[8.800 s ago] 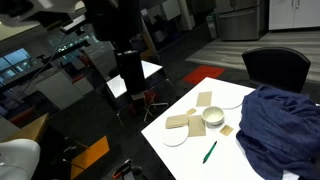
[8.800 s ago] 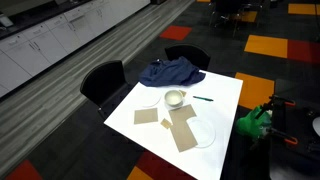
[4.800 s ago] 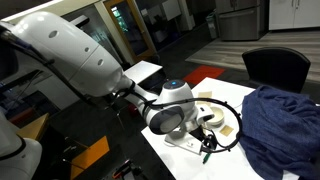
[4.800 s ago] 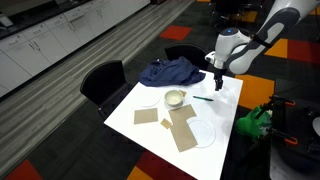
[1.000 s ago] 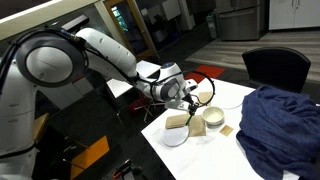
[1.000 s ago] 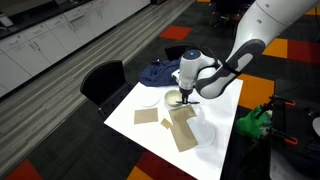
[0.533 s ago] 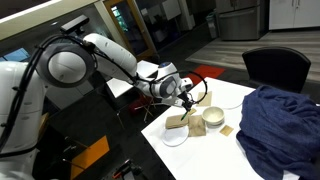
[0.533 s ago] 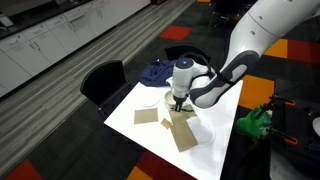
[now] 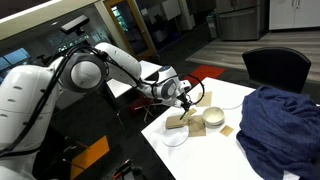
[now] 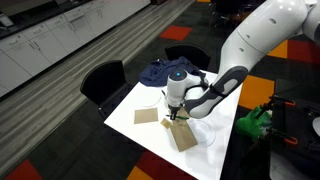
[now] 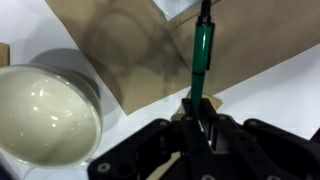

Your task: Move the pen to the right

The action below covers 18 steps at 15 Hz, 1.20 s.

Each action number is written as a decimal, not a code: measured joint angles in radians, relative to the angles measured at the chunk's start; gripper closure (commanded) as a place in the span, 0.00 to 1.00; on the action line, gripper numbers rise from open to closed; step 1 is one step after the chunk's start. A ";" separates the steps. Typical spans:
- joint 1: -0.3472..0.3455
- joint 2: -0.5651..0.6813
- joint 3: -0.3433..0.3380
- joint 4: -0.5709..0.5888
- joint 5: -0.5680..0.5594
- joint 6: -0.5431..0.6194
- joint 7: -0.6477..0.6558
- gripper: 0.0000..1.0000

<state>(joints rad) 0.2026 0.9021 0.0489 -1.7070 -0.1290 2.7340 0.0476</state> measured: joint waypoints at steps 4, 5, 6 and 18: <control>0.000 0.006 0.000 0.006 0.000 0.008 -0.001 0.97; 0.000 0.011 0.000 0.006 0.000 0.026 -0.001 0.97; 0.000 0.020 0.000 0.008 0.000 0.052 0.000 0.97; 0.072 0.184 0.001 0.171 0.072 0.192 0.059 0.97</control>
<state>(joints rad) 0.2749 1.0865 0.0501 -1.5361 -0.0569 2.9264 0.1063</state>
